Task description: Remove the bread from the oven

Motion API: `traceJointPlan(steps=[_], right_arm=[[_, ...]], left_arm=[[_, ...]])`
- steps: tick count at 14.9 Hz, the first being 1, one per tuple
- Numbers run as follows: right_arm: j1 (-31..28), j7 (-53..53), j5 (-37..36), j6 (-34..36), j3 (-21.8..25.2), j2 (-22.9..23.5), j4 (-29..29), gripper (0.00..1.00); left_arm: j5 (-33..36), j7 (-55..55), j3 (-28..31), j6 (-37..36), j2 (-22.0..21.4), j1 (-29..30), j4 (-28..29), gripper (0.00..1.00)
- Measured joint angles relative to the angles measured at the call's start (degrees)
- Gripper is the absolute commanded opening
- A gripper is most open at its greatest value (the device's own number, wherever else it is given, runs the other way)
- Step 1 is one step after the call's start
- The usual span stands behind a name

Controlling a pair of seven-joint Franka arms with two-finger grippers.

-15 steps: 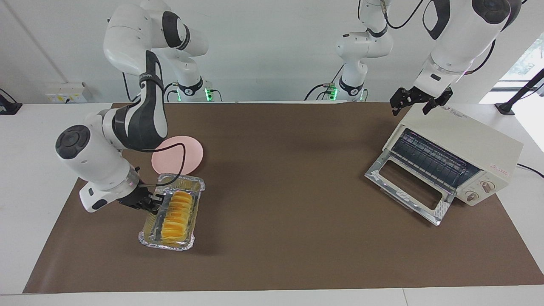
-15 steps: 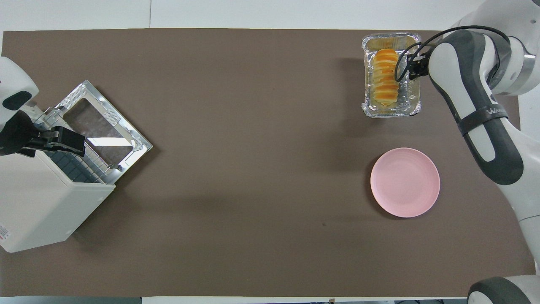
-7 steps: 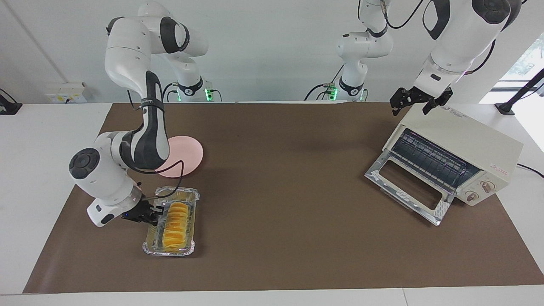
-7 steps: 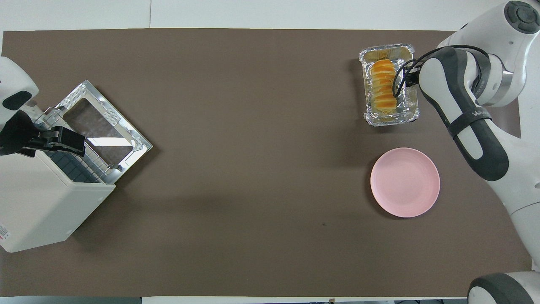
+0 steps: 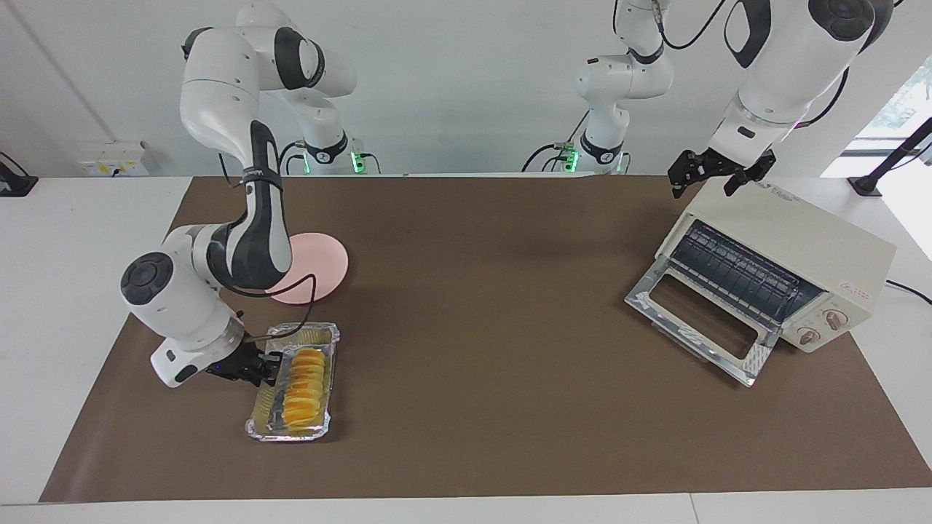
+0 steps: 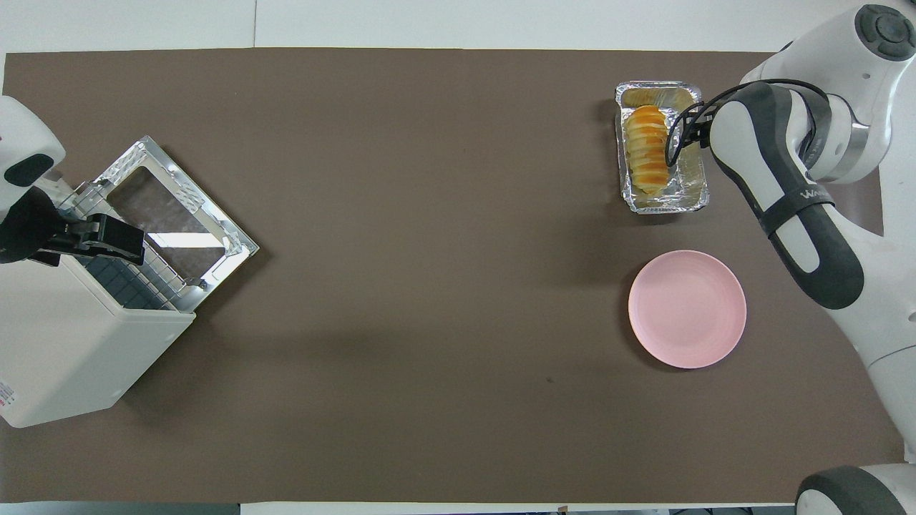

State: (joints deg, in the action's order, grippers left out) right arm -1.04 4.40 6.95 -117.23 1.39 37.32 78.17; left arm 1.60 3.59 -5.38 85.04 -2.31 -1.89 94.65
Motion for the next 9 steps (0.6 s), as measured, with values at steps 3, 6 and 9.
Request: traceJointPlan(steps=[3,6,9], right_arm=[[0.03,0.14,-1.34,2.83,0.05,-0.68,-0.21,1.00],[1.02,-0.82,-4.02,5.24,-0.06,-1.56,-1.29,1.00],[3.78,-4.77,-6.21,5.30,-0.07,-1.52,-1.81,1.00]], left_arm=[[0.00,0.00,0.00,0.00,0.00,0.00,0.00,1.00],[0.00,0.00,0.00,0.00,0.00,0.00,0.00,1.00],[0.00,0.00,0.00,0.00,0.00,0.00,0.00,1.00]])
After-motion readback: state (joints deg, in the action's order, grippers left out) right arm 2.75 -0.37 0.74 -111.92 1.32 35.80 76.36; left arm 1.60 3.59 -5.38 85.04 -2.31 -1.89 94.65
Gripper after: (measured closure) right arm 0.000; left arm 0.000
